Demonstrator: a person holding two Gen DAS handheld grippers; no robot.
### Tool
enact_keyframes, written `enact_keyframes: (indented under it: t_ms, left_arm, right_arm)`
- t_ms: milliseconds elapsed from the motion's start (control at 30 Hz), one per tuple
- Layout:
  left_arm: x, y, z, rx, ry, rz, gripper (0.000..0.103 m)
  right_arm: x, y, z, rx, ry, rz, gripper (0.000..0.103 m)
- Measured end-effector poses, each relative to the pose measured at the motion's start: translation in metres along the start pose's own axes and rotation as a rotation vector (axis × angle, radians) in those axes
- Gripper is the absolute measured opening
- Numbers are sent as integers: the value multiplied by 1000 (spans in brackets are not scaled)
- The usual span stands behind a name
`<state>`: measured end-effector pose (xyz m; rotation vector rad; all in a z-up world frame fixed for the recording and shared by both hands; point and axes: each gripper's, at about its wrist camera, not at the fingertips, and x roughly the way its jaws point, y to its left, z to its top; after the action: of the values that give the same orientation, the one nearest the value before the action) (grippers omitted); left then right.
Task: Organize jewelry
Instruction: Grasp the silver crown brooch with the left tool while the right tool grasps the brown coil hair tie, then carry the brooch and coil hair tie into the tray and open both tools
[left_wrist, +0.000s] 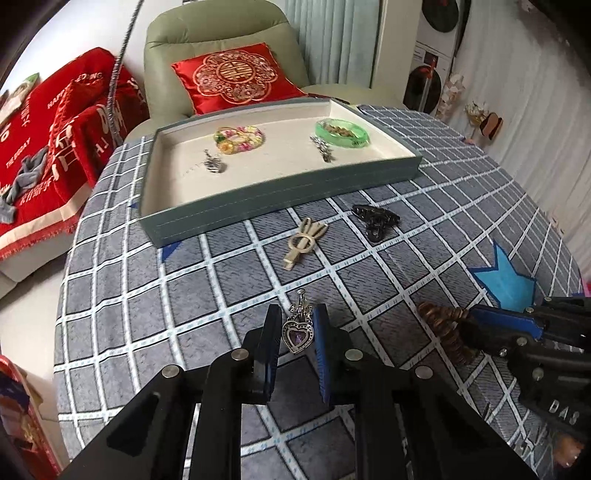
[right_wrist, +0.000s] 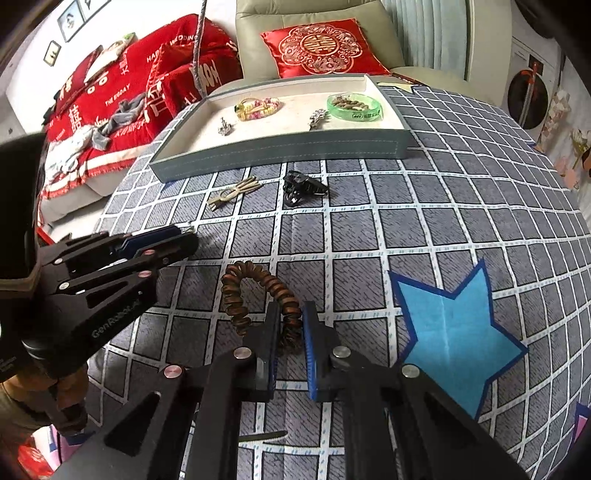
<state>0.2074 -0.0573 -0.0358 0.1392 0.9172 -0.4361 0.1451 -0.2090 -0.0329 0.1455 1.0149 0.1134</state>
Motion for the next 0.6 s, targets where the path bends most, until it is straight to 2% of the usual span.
enact_keyframes:
  t_ms: [300, 600]
  left_arm:
    - [-26, 22, 7, -81, -43, -1, 32]
    - [-37, 38, 31, -114, -86, 13, 32]
  right_arm:
    - [-19, -18, 10, 76, -33, 50, 13]
    - [-33, -32, 52, 101, -84, 66, 13]
